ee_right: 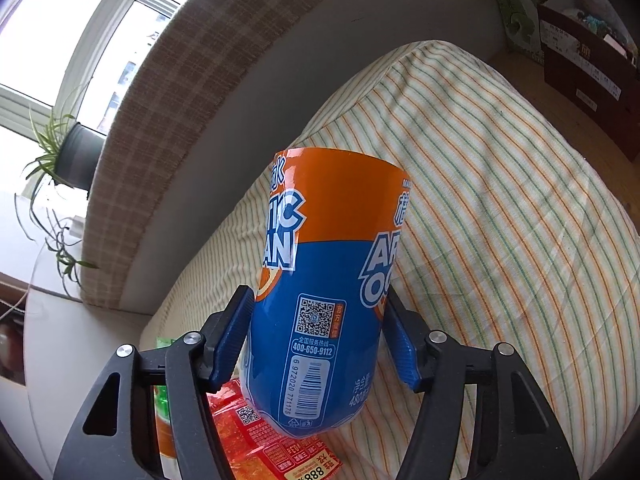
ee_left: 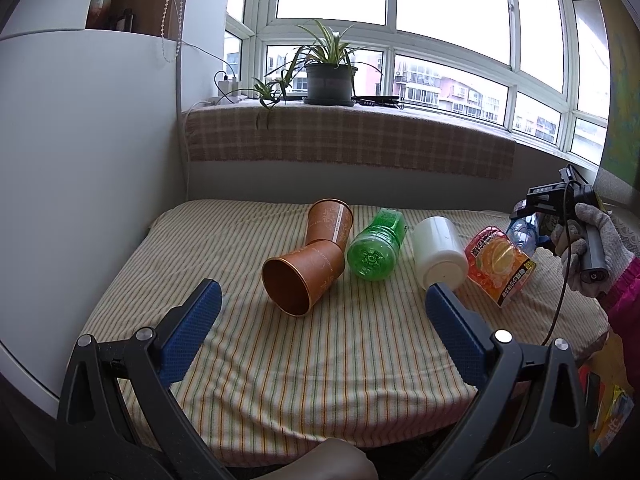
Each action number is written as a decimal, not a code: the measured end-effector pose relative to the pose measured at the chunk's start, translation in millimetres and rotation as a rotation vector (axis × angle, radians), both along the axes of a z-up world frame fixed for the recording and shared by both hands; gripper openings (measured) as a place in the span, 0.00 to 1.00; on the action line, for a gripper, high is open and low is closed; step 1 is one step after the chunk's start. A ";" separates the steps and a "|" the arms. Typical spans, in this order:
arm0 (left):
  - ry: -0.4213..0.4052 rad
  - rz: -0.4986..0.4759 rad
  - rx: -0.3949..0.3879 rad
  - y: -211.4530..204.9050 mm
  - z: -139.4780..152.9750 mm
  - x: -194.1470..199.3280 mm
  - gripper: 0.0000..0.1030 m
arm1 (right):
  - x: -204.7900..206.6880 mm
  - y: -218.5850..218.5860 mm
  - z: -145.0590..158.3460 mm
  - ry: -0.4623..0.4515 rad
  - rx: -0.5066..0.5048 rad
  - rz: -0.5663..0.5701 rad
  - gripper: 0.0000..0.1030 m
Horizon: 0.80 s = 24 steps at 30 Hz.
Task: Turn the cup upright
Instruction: 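Lift the blue cup with the right gripper and carry it toward the left gripper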
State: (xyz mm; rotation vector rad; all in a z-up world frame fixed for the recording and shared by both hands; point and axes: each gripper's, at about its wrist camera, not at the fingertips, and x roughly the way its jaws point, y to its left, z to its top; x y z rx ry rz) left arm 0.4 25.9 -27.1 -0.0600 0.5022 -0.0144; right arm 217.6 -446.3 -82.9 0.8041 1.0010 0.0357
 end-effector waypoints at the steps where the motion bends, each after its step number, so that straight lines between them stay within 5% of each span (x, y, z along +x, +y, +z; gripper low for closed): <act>1: 0.002 0.000 -0.001 1.1 0.3 0.7 1.00 | -2.0 -1.9 6.7 -0.015 -0.016 0.001 0.61; 7: 0.001 0.007 0.008 5.8 0.1 1.1 1.00 | -25.0 4.2 58.3 -0.137 -0.094 0.066 0.61; 14: 0.015 0.026 0.004 15.6 -2.6 8.2 1.00 | -67.4 59.1 102.4 -0.253 -0.128 0.276 0.61; 24: 0.032 0.046 -0.010 22.6 -6.9 8.1 1.00 | -106.5 151.0 88.5 -0.233 -0.092 0.567 0.61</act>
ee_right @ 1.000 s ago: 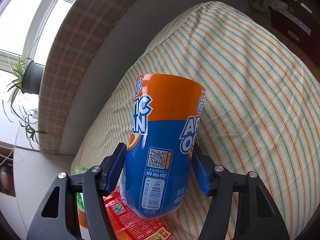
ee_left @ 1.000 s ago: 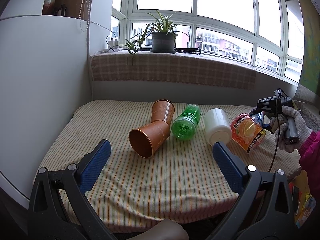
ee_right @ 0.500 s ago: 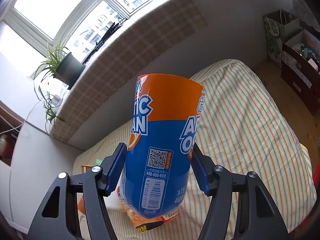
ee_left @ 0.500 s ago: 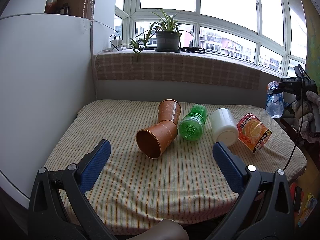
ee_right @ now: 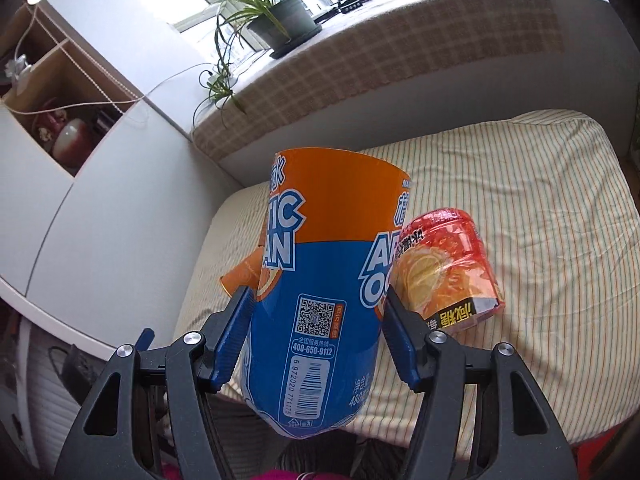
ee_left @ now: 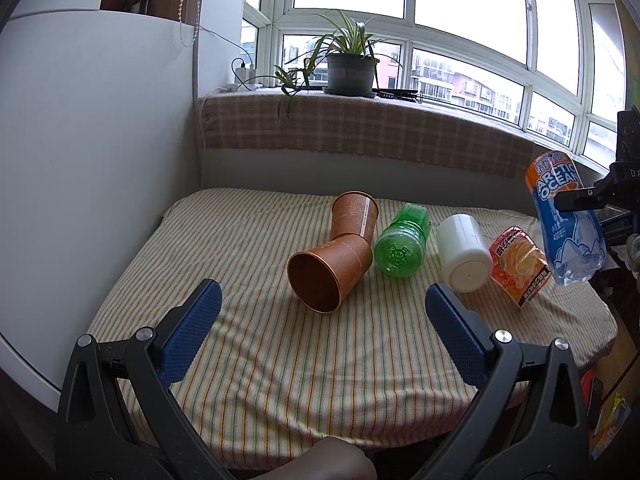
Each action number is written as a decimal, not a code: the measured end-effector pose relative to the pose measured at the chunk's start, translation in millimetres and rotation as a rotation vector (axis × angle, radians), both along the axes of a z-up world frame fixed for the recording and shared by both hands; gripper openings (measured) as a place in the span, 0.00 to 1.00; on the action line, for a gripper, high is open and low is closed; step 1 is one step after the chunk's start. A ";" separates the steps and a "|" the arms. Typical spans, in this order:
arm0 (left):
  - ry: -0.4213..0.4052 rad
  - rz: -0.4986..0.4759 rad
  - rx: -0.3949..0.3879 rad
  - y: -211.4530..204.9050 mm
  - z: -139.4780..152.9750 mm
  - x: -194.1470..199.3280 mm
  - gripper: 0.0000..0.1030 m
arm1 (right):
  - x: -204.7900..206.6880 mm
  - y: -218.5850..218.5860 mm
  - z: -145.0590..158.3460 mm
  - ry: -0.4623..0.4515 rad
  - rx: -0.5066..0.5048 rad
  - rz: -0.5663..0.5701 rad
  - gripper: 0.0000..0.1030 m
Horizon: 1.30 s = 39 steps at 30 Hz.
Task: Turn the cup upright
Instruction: 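Lift the blue cup with the right gripper and carry it toward the left gripper, then lower the blue cup onto the sheet on its side and open the right gripper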
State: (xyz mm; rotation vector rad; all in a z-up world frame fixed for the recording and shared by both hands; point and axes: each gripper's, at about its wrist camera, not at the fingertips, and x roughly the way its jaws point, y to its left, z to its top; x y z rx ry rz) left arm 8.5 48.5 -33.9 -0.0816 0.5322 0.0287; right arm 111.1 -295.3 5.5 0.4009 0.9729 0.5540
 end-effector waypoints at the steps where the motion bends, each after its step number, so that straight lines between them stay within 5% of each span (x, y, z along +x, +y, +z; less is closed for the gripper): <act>1: 0.001 0.003 0.000 0.8 -0.2 -0.2 1.00 | -3.0 9.9 -3.5 0.007 0.000 0.029 0.61; 9: 0.016 0.017 -0.022 7.1 -0.9 -1.3 1.00 | -2.6 73.1 -52.3 0.095 -0.095 0.220 0.61; 21: 0.049 0.004 -0.076 17.7 -4.9 -1.1 1.00 | 30.3 114.2 -109.7 0.177 -0.203 0.326 0.61; 39: 0.092 -0.018 -0.101 17.3 -11.3 8.1 1.00 | 41.9 119.2 -135.8 0.163 -0.196 0.310 0.65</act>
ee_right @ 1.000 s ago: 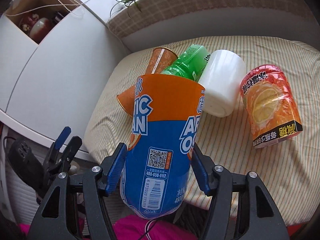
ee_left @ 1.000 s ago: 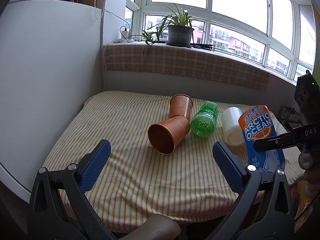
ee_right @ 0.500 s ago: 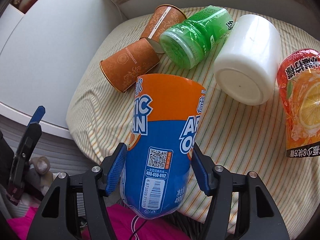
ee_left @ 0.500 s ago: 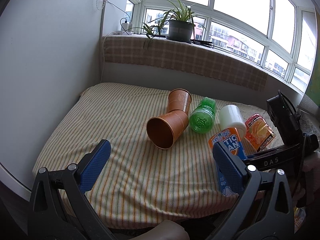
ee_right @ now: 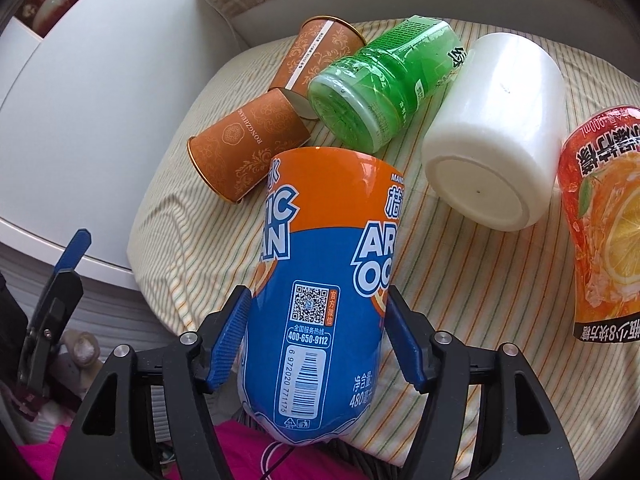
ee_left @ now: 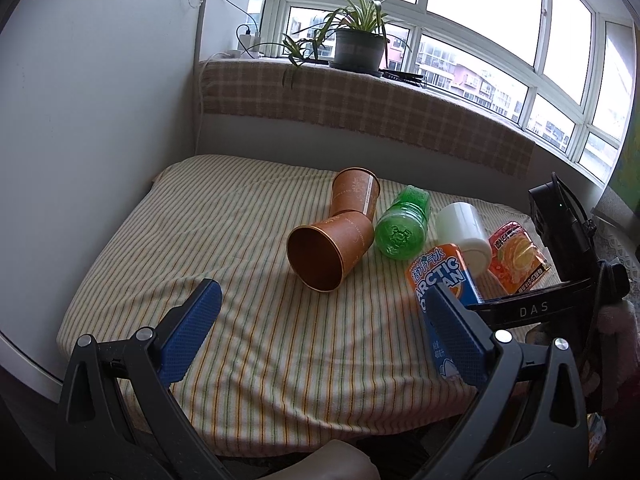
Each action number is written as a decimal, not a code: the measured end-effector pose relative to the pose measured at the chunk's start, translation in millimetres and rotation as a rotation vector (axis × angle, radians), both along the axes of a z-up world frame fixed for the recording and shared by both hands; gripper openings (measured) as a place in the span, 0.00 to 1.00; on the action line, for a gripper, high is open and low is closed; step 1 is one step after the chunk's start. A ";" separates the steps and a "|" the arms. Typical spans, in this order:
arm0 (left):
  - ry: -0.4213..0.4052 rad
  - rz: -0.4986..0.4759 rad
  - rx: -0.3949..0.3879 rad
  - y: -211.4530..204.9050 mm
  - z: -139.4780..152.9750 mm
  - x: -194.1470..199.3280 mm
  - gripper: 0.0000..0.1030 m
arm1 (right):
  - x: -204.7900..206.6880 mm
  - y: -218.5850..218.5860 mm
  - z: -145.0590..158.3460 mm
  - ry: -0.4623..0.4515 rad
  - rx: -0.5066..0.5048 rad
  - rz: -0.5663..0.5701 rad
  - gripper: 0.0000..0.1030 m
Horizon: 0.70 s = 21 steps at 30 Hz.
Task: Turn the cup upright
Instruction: 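Lower the blue cup onto the sheet on its side and open the right gripper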
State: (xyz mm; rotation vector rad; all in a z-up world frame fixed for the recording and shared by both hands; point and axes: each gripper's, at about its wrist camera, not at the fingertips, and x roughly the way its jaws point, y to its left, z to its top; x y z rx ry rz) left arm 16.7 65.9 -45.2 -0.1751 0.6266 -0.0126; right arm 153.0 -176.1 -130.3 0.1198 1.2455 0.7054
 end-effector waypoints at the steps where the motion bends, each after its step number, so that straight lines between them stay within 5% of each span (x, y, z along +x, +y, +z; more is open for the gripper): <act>1: 0.003 -0.002 -0.005 0.1 0.1 1.5 1.00 | 1.6 -3.0 -0.3 -0.002 0.010 -0.008 0.65; 12: 0.083 -0.096 -0.071 -10.6 0.9 19.6 1.00 | -12.8 -49.4 17.2 -0.114 0.093 -0.086 0.70; 21: 0.250 -0.193 -0.298 -22.5 -14.2 54.1 1.00 | -58.4 -109.0 44.0 -0.367 -0.009 -0.220 0.70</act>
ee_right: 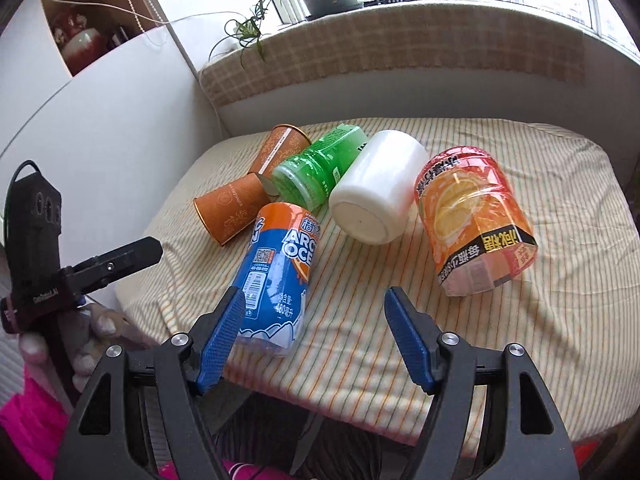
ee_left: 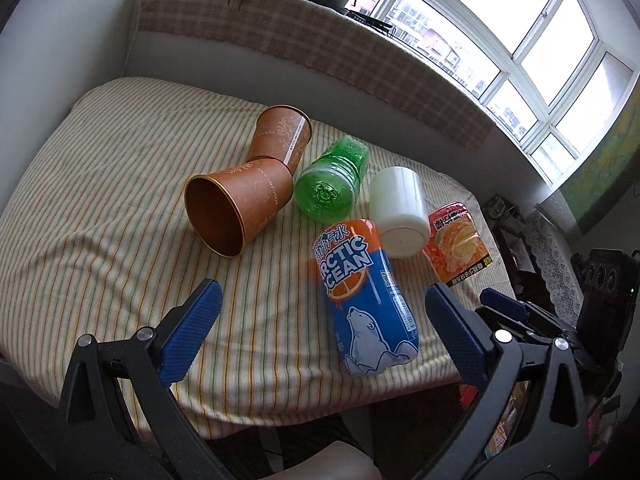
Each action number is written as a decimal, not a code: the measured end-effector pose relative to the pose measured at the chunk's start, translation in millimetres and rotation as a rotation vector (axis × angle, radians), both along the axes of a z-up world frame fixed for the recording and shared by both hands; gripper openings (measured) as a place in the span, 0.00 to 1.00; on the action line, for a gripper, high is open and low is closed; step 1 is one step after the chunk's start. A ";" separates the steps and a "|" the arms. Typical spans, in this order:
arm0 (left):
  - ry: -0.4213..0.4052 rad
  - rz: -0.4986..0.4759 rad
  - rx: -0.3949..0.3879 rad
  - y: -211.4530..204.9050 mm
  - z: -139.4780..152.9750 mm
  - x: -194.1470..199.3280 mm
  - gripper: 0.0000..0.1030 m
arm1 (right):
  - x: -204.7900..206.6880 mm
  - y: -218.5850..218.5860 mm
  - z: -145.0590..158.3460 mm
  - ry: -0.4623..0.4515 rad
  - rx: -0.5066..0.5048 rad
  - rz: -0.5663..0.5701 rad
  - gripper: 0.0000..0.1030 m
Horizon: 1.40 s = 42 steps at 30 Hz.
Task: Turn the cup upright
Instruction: 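Lower the blue cup onto the sheet on its side and open the right gripper, then close the left gripper around the middle of the lying blue cup, then lift the blue cup with the left gripper and rotate its opening upward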
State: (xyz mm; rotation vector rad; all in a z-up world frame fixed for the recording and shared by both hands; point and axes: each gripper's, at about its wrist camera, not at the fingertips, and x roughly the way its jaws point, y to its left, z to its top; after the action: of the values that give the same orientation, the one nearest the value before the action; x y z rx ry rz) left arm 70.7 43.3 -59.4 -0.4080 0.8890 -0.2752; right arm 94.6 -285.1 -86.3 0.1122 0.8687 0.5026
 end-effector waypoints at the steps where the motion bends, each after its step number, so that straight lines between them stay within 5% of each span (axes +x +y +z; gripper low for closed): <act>1: 0.019 -0.005 -0.022 -0.9 -2.6 4.0 1.00 | -5.2 -2.9 0.9 -0.024 -0.020 -0.024 0.70; 7: 0.149 -0.017 -0.134 -3.8 -20.7 26.6 0.94 | -25.6 -21.3 3.0 -0.121 -0.127 -0.166 0.70; 22: 0.362 -0.083 -0.281 -31.9 -62.5 61.3 0.77 | -33.9 -51.8 -0.7 -0.107 -0.100 -0.258 0.70; 34: 0.373 -0.112 -0.205 -47.5 -65.7 66.8 0.62 | -31.8 -64.8 -9.3 -0.074 -0.077 -0.298 0.70; 42: 0.246 -0.116 -0.081 -60.2 -44.2 51.7 0.61 | -31.2 -61.6 -9.5 -0.068 -0.077 -0.297 0.70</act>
State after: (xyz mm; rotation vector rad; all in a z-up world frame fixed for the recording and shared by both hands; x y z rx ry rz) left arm 122.4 -16.9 -103.6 -0.4725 1.1473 -0.3740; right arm 63.4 -346.7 -95.8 0.1501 0.7872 0.1936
